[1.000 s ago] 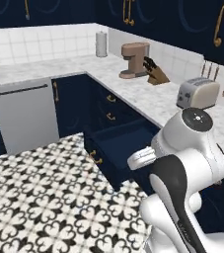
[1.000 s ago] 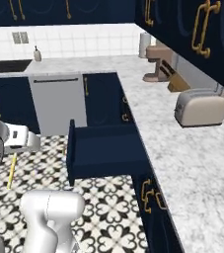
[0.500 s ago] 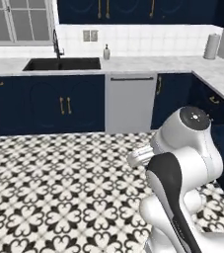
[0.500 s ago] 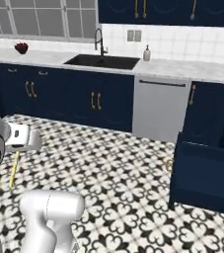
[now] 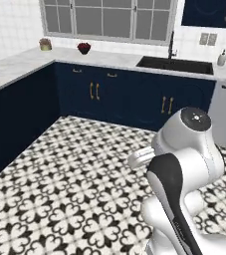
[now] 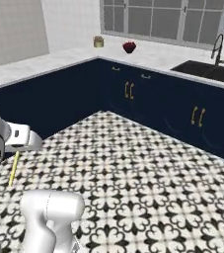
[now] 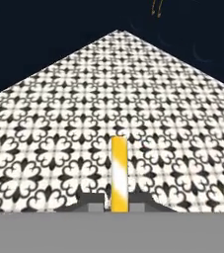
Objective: Take a straw from the drawer in front and place it inside the glass cup on the dining counter.
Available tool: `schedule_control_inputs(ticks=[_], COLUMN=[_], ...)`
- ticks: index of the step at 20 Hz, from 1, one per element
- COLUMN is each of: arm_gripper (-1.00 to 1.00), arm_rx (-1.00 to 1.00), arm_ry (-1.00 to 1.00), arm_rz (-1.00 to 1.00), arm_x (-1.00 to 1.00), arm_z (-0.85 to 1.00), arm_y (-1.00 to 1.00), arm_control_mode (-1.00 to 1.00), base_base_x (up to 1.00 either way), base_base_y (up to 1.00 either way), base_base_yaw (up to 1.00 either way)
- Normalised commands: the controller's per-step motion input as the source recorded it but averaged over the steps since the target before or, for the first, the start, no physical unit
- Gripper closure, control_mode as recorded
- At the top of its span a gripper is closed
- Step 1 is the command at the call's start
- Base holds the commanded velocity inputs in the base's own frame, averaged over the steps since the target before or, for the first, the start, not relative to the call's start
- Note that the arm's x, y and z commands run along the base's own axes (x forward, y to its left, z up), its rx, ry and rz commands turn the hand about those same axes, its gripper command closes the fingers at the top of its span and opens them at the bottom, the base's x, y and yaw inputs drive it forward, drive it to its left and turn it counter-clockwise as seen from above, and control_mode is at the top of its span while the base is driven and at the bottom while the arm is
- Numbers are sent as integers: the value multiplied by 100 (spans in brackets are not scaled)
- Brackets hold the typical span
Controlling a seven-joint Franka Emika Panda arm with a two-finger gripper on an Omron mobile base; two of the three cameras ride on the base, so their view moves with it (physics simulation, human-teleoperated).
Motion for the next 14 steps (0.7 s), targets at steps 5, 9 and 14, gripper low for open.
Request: schedule_control_inputs(ticks=[5, 9, 14], arm_gripper=[100, 100, 100], arm_rx=[0, 0, 0], arm_ry=[0, 0, 0], arm_rz=[0, 0, 0], arm_x=[0, 0, 0], arm_z=[0, 0, 0], arm_y=[0, 0, 0], arm_control_mode=[100, 100, 100], base_base_x=[4, 24, 18], base_base_y=[100, 100, 100], base_base_yaw=[61, 41, 25])
